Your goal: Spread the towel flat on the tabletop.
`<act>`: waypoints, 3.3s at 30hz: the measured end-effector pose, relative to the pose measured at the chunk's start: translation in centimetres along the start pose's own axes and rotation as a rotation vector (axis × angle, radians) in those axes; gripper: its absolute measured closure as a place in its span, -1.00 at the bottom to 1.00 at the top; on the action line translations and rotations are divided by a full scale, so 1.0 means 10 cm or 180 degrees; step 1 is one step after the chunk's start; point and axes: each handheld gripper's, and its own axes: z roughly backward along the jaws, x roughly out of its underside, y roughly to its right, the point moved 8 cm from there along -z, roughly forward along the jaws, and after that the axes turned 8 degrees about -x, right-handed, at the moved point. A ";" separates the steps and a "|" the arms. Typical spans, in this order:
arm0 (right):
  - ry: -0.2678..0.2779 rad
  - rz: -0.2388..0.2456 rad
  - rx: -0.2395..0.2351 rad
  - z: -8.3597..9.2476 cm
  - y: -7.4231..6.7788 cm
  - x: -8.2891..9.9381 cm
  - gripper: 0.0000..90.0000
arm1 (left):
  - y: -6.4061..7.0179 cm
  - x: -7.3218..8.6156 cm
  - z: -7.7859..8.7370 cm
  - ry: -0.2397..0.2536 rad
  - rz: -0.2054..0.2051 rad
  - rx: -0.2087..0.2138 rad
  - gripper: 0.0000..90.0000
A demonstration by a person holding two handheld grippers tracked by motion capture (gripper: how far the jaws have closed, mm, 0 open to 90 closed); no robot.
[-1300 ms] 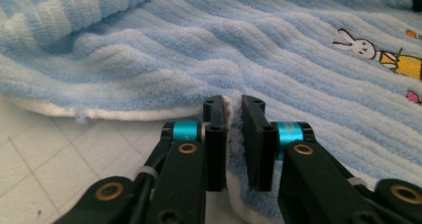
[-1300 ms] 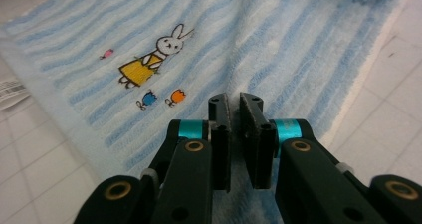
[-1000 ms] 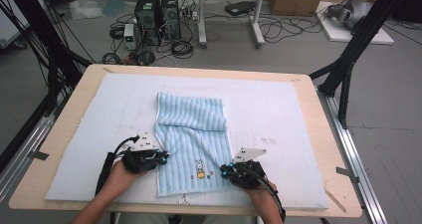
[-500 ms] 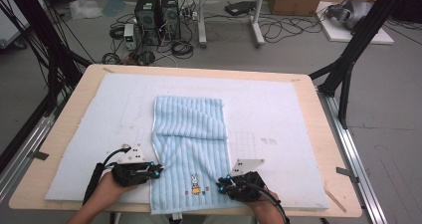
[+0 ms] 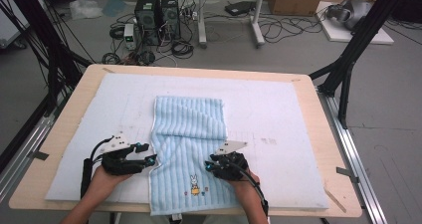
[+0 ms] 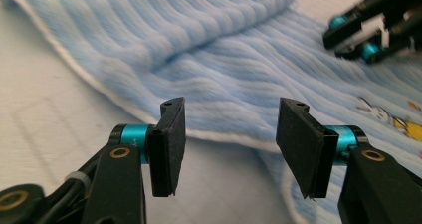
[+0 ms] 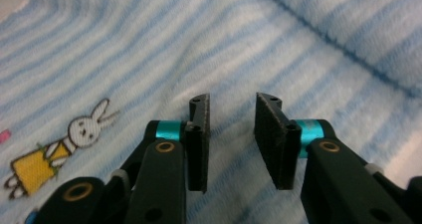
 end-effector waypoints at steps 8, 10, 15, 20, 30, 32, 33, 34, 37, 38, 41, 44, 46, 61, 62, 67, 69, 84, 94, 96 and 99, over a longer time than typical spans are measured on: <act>-0.0128 0.0172 -0.0397 0.13 -0.21 0.15 0.89 | -0.13 -0.03 0.06 0.0086 0.0087 -0.0129 -0.01; -0.0151 0.0184 -0.0485 0.17 -0.26 0.19 0.89 | -0.14 -0.03 0.06 0.0082 0.0089 -0.0142 -0.01; -0.0235 0.0258 -0.0668 0.27 -0.39 0.30 0.89 | -0.16 -0.04 0.06 0.0096 0.0099 -0.0175 -0.02; -0.0253 0.0298 -0.0753 0.35 -0.46 0.36 0.74 | -0.19 -0.02 0.06 0.0087 0.0102 -0.0193 -0.02; 0.0183 -0.0031 -0.0049 0.29 -0.05 0.09 0.38 | -0.23 -0.02 0.02 0.0084 0.0148 -0.0228 -0.04; 0.0153 -0.0082 -0.0043 0.19 0.02 0.06 0.37 | -0.26 -0.02 0.02 0.0078 0.0174 -0.0244 -0.04; 0.0130 -0.0108 -0.0074 0.14 0.03 0.04 0.40 | -0.27 -0.02 0.01 0.0076 0.0189 -0.0251 -0.04; 0.0067 -0.0117 -0.0109 0.09 0.03 0.05 0.47 | -0.29 -0.02 0.01 0.0074 0.0206 -0.0269 -0.04; -0.0032 -0.0089 -0.0237 0.07 -0.01 0.06 0.84 | -0.33 -0.03 -0.02 0.0060 0.0208 -0.0292 -0.04; -0.0052 -0.0054 -0.0286 0.08 -0.03 0.07 0.89 | -0.34 -0.04 -0.02 0.0074 0.0225 -0.0308 -0.04; -0.0174 0.0079 -0.0478 0.13 -0.15 0.13 0.90 | -0.33 -0.12 -0.04 0.0125 0.0205 -0.0303 -0.04; -0.0303 0.0166 -0.0651 0.20 -0.25 0.19 0.90 | -0.33 -0.18 -0.06 0.0147 0.0201 -0.0293 -0.04; -0.0334 0.0192 -0.0770 0.23 -0.29 0.23 0.87 | -0.36 -0.19 -0.09 0.0136 0.0209 -0.0297 -0.04; 0.0517 -0.0326 0.0132 0.43 0.77 -0.20 0.22 | -0.53 -0.38 -0.44 0.0102 0.0234 -0.0355 -0.04; 0.0525 -0.0354 0.0206 0.41 0.85 -0.23 0.19 | -0.54 -0.39 -0.46 0.0100 0.0249 -0.0364 -0.04; 0.0373 -0.0611 0.0700 0.19 1.41 -0.39 0.05 | -0.57 -0.41 -0.52 0.0070 0.0259 -0.0368 -0.04; 0.0335 -0.0658 0.0723 0.13 1.48 -0.42 0.05 | -0.58 -0.40 -0.54 0.0061 0.0278 -0.0370 -0.04; -0.0062 -0.0599 0.1519 -0.22 2.03 -0.67 0.88 | -0.66 -0.40 -0.67 -0.0025 0.0366 -0.0475 -0.04; 0.0381 -0.0738 0.1293 0.09 1.97 -0.70 0.32 | -0.75 -0.50 -0.90 -0.0037 0.0440 -0.0526 -0.04; 0.0393 -0.0742 0.1274 0.17 1.94 -0.67 0.27 | -0.78 -0.54 -0.96 -0.0019 0.0465 -0.0540 -0.04; 0.0412 -0.0722 0.1183 0.28 1.86 -0.61 0.24 | -0.83 -0.58 -1.07 -0.0071 0.0510 -0.0552 -0.05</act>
